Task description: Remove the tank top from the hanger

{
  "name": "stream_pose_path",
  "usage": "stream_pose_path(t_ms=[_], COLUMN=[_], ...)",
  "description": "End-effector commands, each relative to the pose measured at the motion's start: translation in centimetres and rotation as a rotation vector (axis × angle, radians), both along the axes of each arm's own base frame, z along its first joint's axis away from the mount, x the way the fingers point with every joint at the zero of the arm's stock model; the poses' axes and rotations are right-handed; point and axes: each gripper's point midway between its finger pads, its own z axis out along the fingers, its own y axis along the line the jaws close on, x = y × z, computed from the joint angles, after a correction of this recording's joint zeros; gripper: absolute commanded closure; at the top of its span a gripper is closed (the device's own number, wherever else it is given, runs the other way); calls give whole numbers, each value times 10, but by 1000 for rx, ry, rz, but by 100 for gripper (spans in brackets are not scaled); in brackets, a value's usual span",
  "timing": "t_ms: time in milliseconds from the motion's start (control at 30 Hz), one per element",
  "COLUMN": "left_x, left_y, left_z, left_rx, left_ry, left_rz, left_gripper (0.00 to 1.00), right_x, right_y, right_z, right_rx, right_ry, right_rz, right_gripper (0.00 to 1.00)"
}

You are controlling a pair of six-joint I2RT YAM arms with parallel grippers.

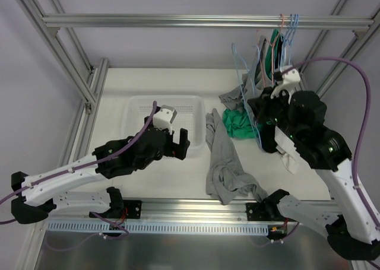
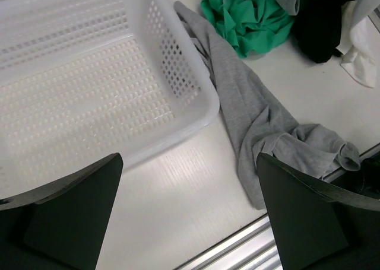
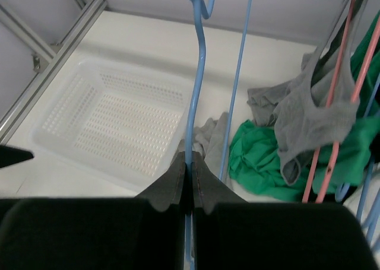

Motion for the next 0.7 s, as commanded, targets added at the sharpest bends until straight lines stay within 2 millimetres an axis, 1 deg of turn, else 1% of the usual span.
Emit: stream_pose_path(t_ms=[0, 33, 67, 100, 133, 167, 200, 233, 300, 333, 367, 400, 433, 467, 533, 600, 667], left_x=[-3, -5, -6, -8, -11, -12, -14, -16, -17, -19, -20, -21, -22, -23, -23, -23, -22], left_y=[39, 45, 49, 51, 54, 55, 56, 58, 59, 59, 60, 60, 59, 59, 60, 60, 59], left_z=[-4, 0, 1, -4, -2, -3, -8, -7, -12, -16, -16, -16, -18, -20, -25, -29, -34], left_rx=[57, 30, 19, 21, 2, -3, 1, -6, -4, -10, -17, -32, -32, -32, -23, -9, 4], left_ry=[-11, -16, -17, -10, -10, -6, 2, 2, 11, 21, 26, 32, 37, 40, 46, 49, 57], left_rz=[85, 90, 94, 88, 85, 81, 74, 72, 72, 68, 69, 68, 65, 66, 67, 69, 71], left_gripper=[1, 1, 1, 1, 1, 1, 1, 1, 1, 1, 1, 1, 1, 1, 1, 1, 1], right_x=[32, 39, 55, 60, 67, 74, 85, 89, 100, 111, 118, 123, 135, 141, 153, 157, 163], right_y=[5, 7, 10, 10, 11, 12, 22, 25, 27, 30, 29, 29, 33, 29, 30, 32, 35], right_z=[51, 54, 50, 62, 65, 68, 62, 73, 76, 76, 77, 77, 68, 73, 66, 61, 48], right_rx=[9, 0, -34, -27, -33, -36, -56, -41, -31, -18, -7, 6, -6, 2, 4, 9, 5], right_ry=[-104, -104, -89, -109, -112, -113, -93, -110, -103, -93, -86, -77, -54, -62, -41, -25, 5], right_rz=[-70, -82, -115, -130, -143, -152, -136, -131, -135, -122, -129, -136, -139, -147, -154, -152, -152], right_gripper=[100, 100, 100, 100, 100, 100, 100, 100, 100, 100, 100, 100, 100, 100, 100, 100, 100])
